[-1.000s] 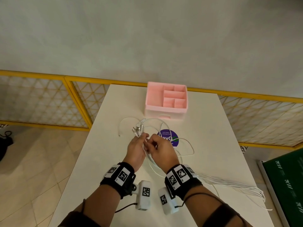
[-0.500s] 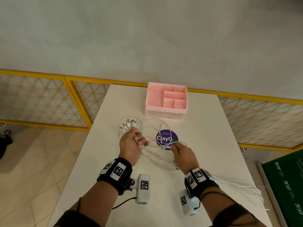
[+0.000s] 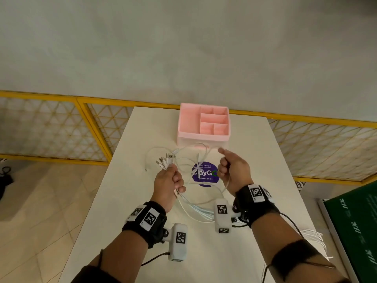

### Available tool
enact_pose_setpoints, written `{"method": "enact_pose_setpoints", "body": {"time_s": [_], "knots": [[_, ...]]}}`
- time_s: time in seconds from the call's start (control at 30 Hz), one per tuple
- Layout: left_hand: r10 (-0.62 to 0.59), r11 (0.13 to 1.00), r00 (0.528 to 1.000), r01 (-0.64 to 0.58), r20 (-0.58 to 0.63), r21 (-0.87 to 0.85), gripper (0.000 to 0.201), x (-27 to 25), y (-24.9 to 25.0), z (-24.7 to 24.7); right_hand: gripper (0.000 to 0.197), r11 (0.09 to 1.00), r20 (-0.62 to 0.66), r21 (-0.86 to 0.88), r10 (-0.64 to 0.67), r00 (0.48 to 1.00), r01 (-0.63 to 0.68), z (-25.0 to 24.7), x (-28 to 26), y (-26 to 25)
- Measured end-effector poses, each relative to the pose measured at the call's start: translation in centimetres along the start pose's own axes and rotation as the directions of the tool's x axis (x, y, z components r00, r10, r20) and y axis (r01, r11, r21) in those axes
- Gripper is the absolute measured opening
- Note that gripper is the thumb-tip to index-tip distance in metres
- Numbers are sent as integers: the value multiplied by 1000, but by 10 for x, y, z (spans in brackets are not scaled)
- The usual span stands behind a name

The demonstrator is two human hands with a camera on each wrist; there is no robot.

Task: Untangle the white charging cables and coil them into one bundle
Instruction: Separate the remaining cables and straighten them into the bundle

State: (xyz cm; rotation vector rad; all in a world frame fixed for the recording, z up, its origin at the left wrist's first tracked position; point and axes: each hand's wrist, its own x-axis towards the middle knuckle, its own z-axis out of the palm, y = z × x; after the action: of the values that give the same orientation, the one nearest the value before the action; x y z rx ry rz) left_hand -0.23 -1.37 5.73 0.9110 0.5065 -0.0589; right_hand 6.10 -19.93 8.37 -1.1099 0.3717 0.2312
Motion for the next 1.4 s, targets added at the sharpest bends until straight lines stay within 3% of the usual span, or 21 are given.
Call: {"method": "enact_pose_setpoints", "body": {"time_s": [0.07,0.17,0.33,0.47,0.57,0.63,0.73,0.83,0.93,1.03,1.17,1.3,1.4], "knots": [[-1,1000,1000,2,-13,30,30,0,-1,2,23,995,150,-28,-88,985,93,24,-17,-12],[29,999,999,-29,-21,20,24,1,4,8,21,946,350,-222,-149,925,236,43,-39,-2],[112,994,994,-112,-13,16,24,4,18,15,15,774,453,-540,-64,889,331,34,-48,55],[166,972,986,-166,11,165,26,8,11,9,14,760,404,-609,51,913,227,30,-45,62],[216,941,975,-222,50,255,32,7,4,7,15,763,203,-642,256,945,-69,37,-37,46],[211,936,974,-225,80,270,28,3,2,8,27,765,90,-618,299,950,-182,38,-27,43],[182,932,974,-215,136,291,24,-7,0,10,48,837,29,-518,226,974,-179,39,-9,44],[158,934,978,-194,140,300,24,-13,-5,7,28,974,66,-150,183,981,-171,52,1,28],[137,946,986,-157,91,283,32,-15,-12,-4,16,998,155,42,40,987,-47,76,5,-6],[134,961,989,-144,62,235,35,-14,-14,-12,19,997,257,42,-68,964,59,96,1,-32],[141,964,990,-143,26,224,32,-12,-12,-13,20,985,292,-35,-151,945,168,102,0,-44],[137,970,991,-134,-2,202,27,-6,-10,-16,20,982,295,0,-180,938,188,86,-1,-49],[131,970,991,-122,-31,209,25,-3,-9,-15,31,985,328,-61,-132,935,160,74,-2,-49]]}}
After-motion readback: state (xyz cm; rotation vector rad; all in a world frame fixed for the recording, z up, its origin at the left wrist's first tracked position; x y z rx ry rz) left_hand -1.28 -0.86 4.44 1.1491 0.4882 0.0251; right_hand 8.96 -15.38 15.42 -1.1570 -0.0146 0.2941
